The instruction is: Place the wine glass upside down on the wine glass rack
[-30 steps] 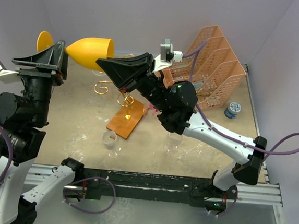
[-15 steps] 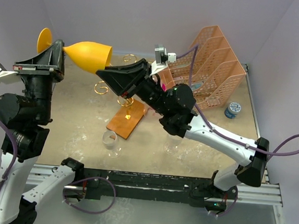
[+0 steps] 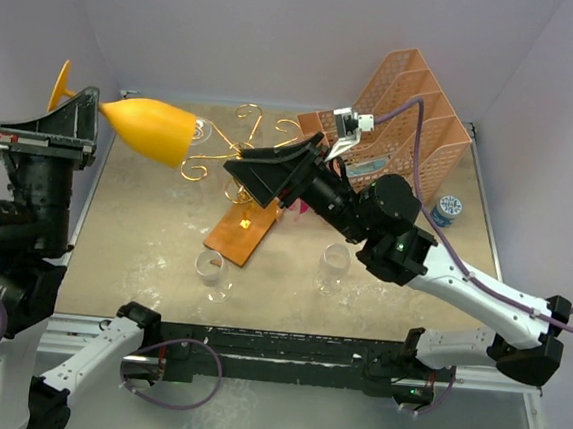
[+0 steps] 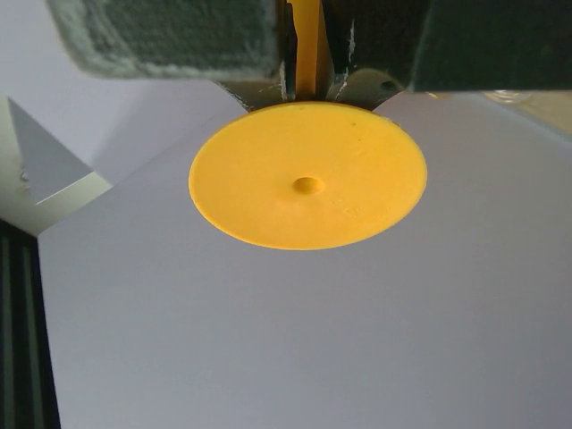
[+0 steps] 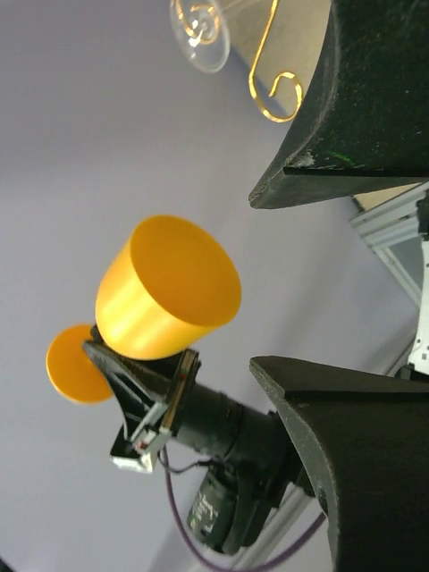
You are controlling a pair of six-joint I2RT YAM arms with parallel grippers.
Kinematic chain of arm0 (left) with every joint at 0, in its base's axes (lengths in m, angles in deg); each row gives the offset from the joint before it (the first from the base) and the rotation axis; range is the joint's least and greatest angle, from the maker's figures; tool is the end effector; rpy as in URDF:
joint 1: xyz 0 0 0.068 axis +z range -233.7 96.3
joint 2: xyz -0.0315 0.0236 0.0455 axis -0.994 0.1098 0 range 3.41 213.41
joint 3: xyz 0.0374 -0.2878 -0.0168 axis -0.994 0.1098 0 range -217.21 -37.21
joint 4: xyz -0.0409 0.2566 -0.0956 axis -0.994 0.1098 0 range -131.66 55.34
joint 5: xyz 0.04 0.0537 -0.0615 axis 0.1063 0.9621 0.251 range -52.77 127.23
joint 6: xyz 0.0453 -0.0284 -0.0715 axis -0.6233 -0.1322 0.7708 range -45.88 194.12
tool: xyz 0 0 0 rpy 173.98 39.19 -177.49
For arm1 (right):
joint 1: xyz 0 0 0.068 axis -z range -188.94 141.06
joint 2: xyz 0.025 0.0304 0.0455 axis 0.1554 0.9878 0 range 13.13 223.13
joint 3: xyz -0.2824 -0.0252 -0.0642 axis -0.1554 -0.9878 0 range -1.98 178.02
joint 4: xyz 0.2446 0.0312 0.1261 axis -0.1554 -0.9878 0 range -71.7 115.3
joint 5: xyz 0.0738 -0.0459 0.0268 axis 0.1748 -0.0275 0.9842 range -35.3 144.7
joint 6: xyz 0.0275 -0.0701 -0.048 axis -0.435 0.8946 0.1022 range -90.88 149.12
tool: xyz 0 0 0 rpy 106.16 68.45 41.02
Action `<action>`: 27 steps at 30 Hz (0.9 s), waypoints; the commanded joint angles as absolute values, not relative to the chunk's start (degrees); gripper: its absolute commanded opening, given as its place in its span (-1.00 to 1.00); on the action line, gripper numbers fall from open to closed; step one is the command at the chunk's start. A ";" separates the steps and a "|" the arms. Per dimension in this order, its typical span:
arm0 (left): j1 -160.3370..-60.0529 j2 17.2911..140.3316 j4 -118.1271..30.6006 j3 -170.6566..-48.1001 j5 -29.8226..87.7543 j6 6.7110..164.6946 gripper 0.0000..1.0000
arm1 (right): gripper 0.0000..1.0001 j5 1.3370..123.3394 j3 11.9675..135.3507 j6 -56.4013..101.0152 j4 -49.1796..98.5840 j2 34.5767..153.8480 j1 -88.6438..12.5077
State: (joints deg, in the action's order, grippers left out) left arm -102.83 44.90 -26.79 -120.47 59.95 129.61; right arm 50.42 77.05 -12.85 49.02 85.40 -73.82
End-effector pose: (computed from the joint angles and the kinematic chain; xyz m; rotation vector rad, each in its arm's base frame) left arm 0.0998 -0.0020 0.5862 -0.7045 0.9592 -0.9356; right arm 0.1406 0.2860 0.5507 -0.1593 1.1750 1.6355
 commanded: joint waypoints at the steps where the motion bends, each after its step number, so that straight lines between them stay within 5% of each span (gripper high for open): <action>1: -102.55 43.36 -15.98 -124.23 57.29 115.61 -1.00 | 0.38 48.49 76.42 -11.42 41.30 81.96 -74.05; 14: -102.53 40.67 -8.47 -121.90 46.06 84.94 -1.00 | 0.36 51.69 89.50 -13.65 27.41 87.32 -74.06; 27: -102.53 35.00 -13.69 -110.83 34.70 74.66 -1.00 | 0.34 57.45 99.88 -28.68 33.95 102.16 -74.06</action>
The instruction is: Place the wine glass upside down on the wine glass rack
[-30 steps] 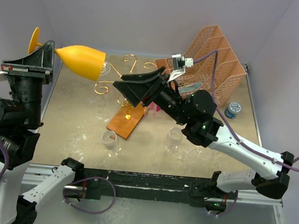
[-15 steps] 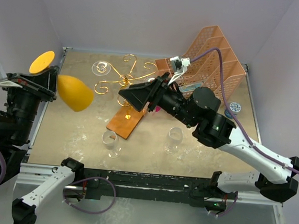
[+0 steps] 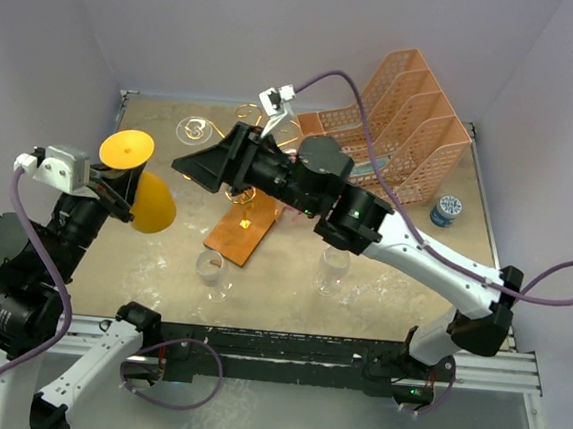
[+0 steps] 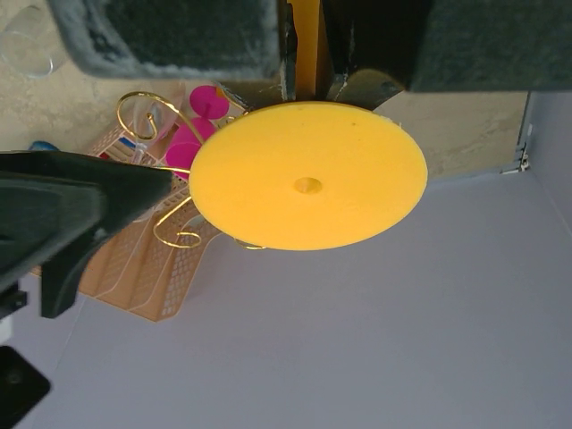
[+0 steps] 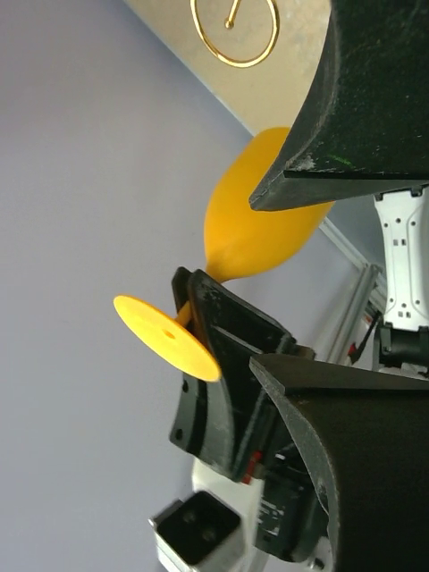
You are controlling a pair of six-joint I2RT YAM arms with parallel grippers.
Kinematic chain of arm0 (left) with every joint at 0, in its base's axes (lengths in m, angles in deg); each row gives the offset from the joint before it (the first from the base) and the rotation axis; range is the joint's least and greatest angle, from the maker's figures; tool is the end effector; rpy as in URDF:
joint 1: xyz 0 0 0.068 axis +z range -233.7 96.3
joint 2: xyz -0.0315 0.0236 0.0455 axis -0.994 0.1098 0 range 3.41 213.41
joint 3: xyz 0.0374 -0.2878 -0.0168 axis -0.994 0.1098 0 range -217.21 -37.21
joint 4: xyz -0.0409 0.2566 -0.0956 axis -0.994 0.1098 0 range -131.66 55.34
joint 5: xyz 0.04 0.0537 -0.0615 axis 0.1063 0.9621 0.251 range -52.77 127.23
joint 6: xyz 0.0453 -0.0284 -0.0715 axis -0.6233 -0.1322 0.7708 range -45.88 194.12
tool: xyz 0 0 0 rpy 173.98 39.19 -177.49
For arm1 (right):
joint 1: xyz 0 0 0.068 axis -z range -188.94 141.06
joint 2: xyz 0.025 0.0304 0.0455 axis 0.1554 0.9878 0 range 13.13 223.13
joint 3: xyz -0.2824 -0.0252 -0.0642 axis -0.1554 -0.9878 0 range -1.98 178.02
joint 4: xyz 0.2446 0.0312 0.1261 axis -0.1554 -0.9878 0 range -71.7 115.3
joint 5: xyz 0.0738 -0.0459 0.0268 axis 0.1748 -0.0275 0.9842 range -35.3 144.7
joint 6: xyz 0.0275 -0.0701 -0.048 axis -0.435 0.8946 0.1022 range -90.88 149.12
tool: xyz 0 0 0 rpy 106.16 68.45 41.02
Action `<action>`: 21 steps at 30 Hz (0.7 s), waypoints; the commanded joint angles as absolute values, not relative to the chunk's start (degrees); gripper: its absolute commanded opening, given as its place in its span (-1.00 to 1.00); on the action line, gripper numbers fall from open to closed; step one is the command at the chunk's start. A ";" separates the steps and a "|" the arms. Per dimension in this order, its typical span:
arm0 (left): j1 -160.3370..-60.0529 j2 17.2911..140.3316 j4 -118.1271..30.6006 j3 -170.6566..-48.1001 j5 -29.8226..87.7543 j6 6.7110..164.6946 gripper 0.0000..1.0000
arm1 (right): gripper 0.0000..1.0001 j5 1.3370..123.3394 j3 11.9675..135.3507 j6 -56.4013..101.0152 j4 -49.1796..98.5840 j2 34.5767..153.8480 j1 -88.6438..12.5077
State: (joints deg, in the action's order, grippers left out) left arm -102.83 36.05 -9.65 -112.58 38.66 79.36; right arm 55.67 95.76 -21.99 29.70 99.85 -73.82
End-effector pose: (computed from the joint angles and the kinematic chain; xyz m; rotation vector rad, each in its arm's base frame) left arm 0.0804 -0.0257 0.5158 0.1475 1.3842 -0.3375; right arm 0.1673 0.3601 0.5452 -0.1991 1.5074 1.6999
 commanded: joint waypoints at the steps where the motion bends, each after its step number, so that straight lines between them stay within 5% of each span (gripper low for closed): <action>1: -102.58 34.63 -14.01 -109.89 34.54 74.13 -1.00 | 0.34 57.36 100.63 -29.76 33.96 103.14 -74.01; 21: -102.58 31.67 -14.74 -104.62 32.54 68.78 -1.00 | -0.07 56.71 98.98 -40.61 35.65 106.32 -73.99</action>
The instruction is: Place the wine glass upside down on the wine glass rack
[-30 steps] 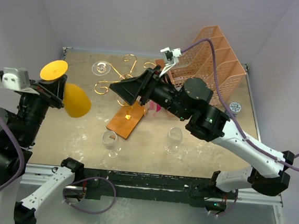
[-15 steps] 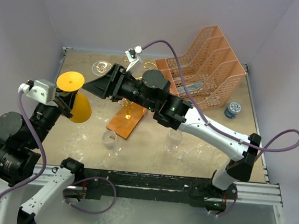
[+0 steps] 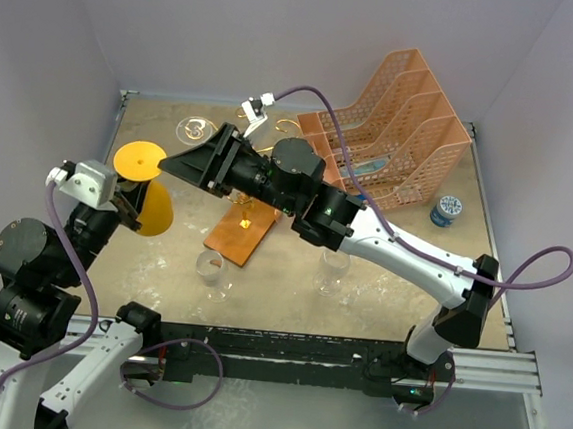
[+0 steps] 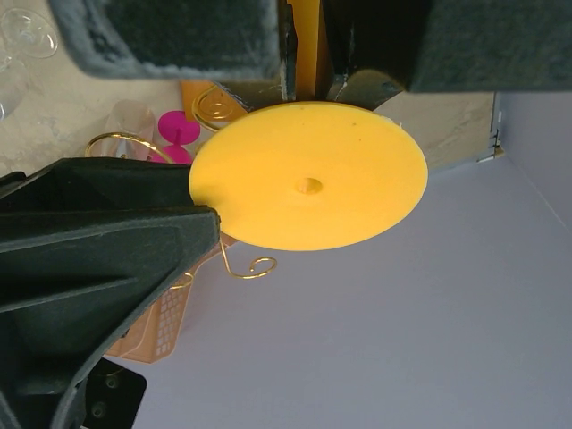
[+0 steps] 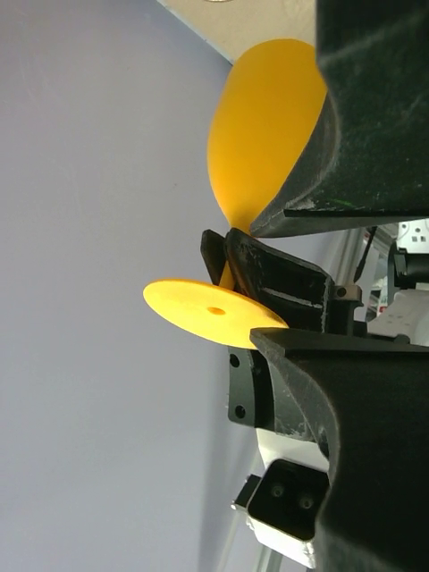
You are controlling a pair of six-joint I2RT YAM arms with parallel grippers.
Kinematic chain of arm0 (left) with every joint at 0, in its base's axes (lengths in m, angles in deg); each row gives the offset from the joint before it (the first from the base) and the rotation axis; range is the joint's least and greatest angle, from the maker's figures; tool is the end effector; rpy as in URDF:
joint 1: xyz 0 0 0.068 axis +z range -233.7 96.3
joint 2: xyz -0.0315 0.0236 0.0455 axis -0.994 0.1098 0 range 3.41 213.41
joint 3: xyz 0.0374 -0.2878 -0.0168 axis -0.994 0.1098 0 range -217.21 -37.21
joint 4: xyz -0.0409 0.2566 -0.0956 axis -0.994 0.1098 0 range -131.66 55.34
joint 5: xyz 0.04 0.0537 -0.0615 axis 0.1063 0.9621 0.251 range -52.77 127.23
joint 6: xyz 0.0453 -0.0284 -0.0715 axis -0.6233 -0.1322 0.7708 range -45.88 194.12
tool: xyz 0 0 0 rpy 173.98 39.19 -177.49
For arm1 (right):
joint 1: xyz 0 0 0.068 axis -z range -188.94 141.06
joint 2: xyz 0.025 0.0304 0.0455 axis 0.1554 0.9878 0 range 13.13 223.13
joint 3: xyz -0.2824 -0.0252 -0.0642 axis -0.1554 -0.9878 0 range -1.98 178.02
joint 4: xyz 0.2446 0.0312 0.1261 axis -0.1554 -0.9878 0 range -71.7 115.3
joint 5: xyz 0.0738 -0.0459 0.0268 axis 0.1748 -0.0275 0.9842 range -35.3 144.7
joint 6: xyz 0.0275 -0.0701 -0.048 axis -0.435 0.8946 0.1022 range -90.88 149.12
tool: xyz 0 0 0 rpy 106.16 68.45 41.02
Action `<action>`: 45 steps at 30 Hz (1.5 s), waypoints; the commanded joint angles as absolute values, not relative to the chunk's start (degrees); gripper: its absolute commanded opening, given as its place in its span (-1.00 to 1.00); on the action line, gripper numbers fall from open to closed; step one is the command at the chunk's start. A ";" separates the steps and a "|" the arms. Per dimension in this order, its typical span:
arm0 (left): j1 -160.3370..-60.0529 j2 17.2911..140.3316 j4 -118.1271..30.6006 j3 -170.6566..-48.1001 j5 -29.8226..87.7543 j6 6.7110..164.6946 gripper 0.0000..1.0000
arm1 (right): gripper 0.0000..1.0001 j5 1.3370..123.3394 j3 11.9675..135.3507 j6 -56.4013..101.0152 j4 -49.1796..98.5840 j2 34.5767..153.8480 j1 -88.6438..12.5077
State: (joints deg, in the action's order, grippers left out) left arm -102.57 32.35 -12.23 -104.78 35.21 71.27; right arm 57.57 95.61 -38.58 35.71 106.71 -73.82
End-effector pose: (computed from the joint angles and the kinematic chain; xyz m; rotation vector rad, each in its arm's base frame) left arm 0.0854 -0.0321 0.4848 0.2953 1.3841 -0.2562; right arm 0.1844 0.4027 0.5118 -0.0126 1.6239 1.9330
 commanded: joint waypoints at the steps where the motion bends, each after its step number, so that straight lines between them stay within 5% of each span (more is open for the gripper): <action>1: -102.58 31.62 -14.54 -104.62 32.08 68.27 -1.00 | -0.11 56.45 99.38 -40.58 35.29 106.76 -74.06; 9: -102.58 31.23 -12.35 -105.46 29.79 64.98 -0.93 | -0.37 57.42 104.58 -40.71 30.91 109.94 -74.00; 13: -102.51 31.10 -11.50 -105.25 30.01 64.72 -0.88 | -0.70 57.61 104.68 -41.91 30.34 110.42 -74.01; 16: -102.55 31.24 -10.93 -105.53 31.32 68.37 -0.56 | -1.00 57.69 103.60 -42.94 31.38 110.11 -74.03; 19: -102.56 31.63 -6.92 -107.62 32.05 73.67 -0.24 | -1.00 57.40 102.59 -43.64 32.61 109.73 -73.99; 29: -102.58 24.56 -0.41 -112.54 40.41 108.85 0.06 | -1.00 58.39 102.65 -45.27 33.71 110.69 -73.99; 36: -102.66 25.87 2.87 -115.94 50.17 134.00 0.07 | -1.00 59.09 100.42 -45.56 35.48 109.79 -73.99; 45: -102.66 30.06 2.77 -112.69 49.55 141.34 -0.01 | -1.00 60.17 97.57 -45.46 37.06 108.62 -73.98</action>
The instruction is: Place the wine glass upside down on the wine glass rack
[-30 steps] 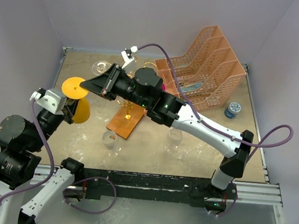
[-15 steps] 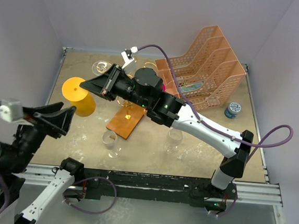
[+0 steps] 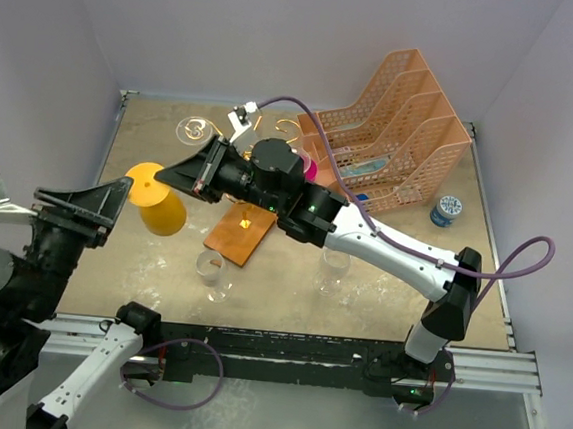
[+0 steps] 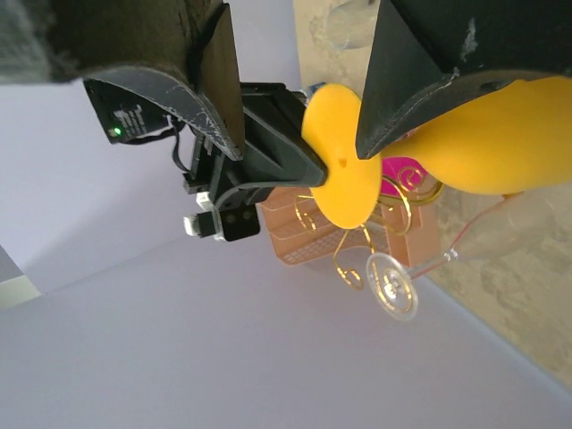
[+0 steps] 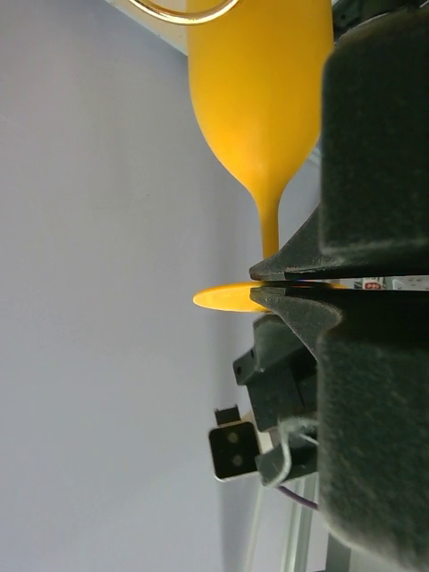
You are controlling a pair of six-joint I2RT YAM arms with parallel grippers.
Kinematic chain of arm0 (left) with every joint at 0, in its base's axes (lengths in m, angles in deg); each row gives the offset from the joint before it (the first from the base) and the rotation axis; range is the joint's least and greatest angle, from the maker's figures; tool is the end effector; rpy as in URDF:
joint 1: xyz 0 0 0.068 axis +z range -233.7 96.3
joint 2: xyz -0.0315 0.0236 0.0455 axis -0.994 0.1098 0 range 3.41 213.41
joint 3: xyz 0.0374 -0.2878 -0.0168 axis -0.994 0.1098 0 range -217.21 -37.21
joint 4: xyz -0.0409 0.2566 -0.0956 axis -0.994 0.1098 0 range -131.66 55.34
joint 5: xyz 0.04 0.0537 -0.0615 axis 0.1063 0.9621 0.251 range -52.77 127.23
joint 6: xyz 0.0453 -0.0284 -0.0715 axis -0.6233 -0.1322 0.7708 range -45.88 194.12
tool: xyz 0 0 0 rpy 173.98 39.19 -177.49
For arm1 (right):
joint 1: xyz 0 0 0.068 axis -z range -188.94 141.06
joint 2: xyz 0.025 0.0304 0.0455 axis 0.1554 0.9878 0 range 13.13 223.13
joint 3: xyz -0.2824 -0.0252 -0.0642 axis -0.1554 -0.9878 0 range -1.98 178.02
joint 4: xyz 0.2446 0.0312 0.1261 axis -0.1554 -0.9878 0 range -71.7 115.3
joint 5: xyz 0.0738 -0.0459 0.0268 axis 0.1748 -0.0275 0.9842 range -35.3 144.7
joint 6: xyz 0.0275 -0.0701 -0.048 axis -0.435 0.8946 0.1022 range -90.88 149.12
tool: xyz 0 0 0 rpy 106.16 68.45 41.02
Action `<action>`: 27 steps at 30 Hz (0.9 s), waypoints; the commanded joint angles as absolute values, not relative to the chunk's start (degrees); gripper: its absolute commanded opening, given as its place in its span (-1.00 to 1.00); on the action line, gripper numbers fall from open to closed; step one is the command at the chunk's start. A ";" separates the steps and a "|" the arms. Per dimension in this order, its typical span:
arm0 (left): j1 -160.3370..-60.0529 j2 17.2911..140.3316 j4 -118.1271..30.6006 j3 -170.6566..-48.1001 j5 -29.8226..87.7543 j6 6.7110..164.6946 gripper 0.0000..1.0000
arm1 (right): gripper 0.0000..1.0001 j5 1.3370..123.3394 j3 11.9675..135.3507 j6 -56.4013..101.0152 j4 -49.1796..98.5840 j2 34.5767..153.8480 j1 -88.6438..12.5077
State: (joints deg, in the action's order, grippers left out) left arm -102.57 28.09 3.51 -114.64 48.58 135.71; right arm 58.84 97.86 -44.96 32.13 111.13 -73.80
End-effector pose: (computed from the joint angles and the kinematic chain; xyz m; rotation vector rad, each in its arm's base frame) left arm 0.0284 0.0070 0.4959 -0.7102 1.3453 -0.9999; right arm 0.1946 0.4282 0.4847 0.0683 1.7790 1.9617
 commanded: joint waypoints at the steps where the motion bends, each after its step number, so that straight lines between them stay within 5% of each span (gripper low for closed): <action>1: -102.66 29.85 2.94 -112.51 50.25 141.31 -0.01 | -1.00 60.34 97.30 -45.34 37.22 108.46 -74.02; 15: -102.66 28.47 9.22 -114.09 60.33 139.52 -0.05 | -1.00 61.71 93.28 -44.49 39.95 106.06 -74.00; 23: -102.55 29.51 4.70 -111.43 52.96 140.02 -0.06 | -1.00 63.55 92.70 -44.73 41.82 106.12 -73.94; 27: -102.59 29.17 1.58 -110.32 49.64 141.45 -0.23 | -1.00 63.79 92.68 -44.64 41.81 106.58 -73.91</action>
State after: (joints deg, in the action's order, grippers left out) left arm -102.57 28.84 6.87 -111.38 54.40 139.86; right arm 62.03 92.37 -44.85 37.92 108.50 -73.80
